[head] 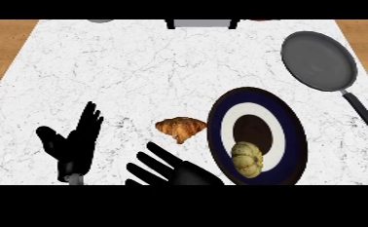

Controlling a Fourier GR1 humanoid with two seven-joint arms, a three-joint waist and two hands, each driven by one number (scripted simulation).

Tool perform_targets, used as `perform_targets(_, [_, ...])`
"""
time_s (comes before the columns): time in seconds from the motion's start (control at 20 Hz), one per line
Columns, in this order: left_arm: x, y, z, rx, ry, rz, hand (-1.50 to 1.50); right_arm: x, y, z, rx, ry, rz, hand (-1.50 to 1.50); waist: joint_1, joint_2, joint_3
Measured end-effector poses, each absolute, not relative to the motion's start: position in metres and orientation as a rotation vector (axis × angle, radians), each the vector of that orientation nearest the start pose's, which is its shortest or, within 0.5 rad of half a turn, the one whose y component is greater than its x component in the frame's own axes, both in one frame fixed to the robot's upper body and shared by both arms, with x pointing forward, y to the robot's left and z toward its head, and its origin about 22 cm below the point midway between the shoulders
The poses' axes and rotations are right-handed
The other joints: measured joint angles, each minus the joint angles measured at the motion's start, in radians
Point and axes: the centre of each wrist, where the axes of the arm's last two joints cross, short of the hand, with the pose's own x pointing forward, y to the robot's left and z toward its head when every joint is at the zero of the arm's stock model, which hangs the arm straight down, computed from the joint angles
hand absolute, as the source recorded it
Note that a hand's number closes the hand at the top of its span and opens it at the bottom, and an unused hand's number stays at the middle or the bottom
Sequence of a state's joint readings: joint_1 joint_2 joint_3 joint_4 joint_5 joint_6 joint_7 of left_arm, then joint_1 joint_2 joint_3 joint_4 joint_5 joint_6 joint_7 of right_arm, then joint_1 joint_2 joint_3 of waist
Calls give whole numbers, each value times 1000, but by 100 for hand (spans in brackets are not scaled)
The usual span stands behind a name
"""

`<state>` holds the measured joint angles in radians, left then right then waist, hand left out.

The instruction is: Pick the croissant from the plate and place it in the pan

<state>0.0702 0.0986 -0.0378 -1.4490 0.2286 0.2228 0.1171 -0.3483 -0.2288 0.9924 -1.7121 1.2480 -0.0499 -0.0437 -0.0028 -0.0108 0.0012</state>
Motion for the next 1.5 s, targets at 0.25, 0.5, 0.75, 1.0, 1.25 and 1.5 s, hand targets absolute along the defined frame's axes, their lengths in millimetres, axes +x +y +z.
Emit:
perform_targets(0.25, [220, 249, -40, 85, -1248, 272, 0, 182, -25, 53, 936, 2096, -2354, -150, 0, -1, -2])
perform_targets(0.5, [225, 245, -38, 74, -1249, 261, 0, 181, 8, 57, 1121, 1890, -2430, -150, 10, 5, -1])
perform_targets(0.75, [227, 246, -38, 73, -1254, 250, 0, 190, 22, 47, 1251, 1711, -2487, -150, 18, 8, 1])
perform_targets(1.0, [225, 246, -40, 73, -1264, 254, 0, 205, 25, 44, 1344, 1488, -2633, -150, 15, 8, 1])
perform_targets(1.25, [225, 250, -44, 68, -1264, 260, 0, 207, 25, 47, 1341, 1412, -2695, -150, 11, 7, 3])
perform_targets(1.5, [226, 253, -41, 68, -1256, 259, 0, 212, 21, 42, 1296, 1470, -2689, -150, 12, 8, 3])
